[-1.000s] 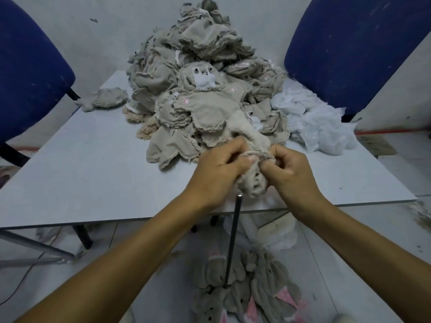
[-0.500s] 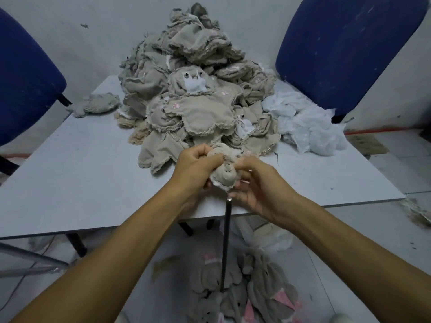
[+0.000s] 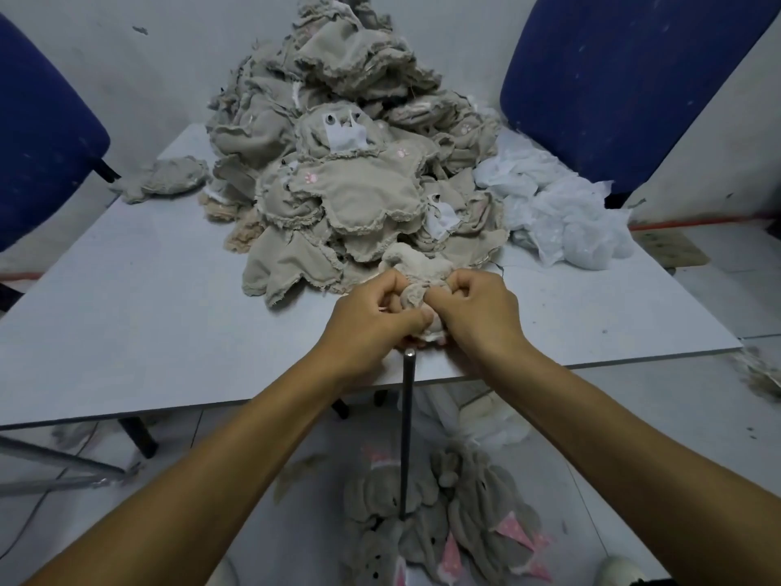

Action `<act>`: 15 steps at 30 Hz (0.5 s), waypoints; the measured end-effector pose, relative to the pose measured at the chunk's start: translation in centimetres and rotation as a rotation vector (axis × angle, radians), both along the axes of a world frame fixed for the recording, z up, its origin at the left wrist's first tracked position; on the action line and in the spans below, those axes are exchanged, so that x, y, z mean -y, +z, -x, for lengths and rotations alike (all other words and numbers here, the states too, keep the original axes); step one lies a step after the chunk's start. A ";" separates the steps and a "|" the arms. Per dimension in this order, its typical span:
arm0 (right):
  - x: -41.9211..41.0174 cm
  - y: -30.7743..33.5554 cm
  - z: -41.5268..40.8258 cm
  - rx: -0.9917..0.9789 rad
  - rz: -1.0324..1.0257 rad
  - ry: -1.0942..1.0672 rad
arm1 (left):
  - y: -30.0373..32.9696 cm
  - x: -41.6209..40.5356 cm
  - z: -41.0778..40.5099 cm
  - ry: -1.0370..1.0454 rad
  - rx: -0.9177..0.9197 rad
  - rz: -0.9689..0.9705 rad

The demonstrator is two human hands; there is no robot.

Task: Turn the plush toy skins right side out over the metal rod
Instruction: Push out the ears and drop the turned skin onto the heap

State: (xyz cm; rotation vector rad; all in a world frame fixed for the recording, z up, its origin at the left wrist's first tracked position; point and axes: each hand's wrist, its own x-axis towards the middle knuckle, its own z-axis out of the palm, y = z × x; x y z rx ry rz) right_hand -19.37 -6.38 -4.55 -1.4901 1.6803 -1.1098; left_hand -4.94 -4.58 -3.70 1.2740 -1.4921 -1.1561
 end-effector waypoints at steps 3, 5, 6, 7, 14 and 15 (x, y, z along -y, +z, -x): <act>0.2 0.1 -0.2 0.008 -0.042 -0.012 | 0.2 -0.5 -0.6 -0.035 0.013 0.009; 0.0 0.2 -0.2 0.019 -0.075 -0.003 | 0.1 -0.4 -0.9 -0.052 0.034 0.006; -0.1 0.4 -0.2 0.038 -0.092 0.009 | 0.1 -0.3 -0.9 -0.051 0.044 0.021; -0.2 0.7 -0.2 0.104 -0.119 0.030 | 0.0 -0.3 -0.8 -0.037 0.029 0.028; -1.2 1.4 -0.1 0.600 -0.317 0.407 | 0.3 0.3 -0.3 0.183 -0.327 -0.101; -1.4 1.1 0.0 0.510 -0.279 0.430 | 0.2 0.5 -0.3 0.218 -0.319 -0.104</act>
